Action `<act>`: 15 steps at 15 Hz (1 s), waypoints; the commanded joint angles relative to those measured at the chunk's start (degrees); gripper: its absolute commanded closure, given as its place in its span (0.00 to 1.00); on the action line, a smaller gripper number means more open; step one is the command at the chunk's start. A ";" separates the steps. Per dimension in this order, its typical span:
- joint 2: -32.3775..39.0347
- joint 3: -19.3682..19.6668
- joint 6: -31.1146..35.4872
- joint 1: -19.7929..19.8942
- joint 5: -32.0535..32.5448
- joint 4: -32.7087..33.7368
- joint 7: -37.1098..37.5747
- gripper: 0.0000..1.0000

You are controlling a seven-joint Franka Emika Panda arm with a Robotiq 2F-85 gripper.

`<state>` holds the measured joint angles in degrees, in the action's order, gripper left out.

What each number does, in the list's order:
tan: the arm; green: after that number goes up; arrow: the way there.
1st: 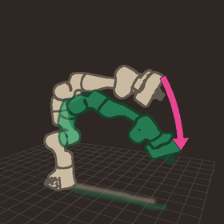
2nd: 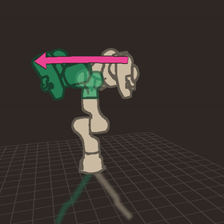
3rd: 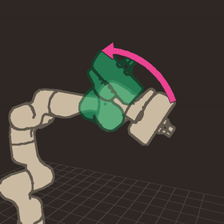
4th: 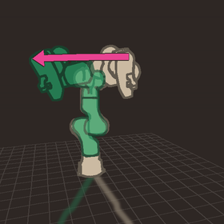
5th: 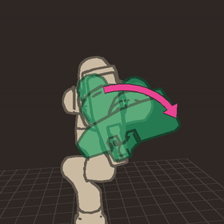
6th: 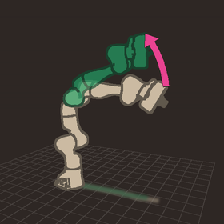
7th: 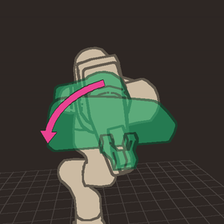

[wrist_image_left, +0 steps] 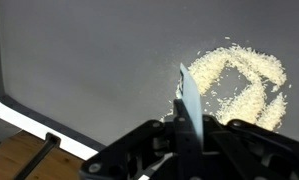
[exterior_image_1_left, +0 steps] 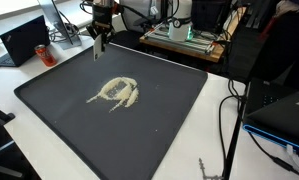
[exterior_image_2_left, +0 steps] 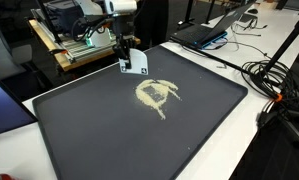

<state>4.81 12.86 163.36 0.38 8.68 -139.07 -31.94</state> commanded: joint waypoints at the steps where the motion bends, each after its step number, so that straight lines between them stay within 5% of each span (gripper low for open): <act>1: -2.61 -2.52 -4.22 1.77 10.46 0.51 3.36 0.99; 6: -3.93 -6.96 -9.27 2.07 4.94 0.70 -5.28 0.99; 13: -2.39 -7.06 -7.18 2.46 7.61 0.60 -1.08 0.99; 15: -1.56 -7.58 -9.12 2.77 4.57 2.29 -6.68 0.99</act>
<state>2.54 6.84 156.27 1.82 16.30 -138.49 -33.31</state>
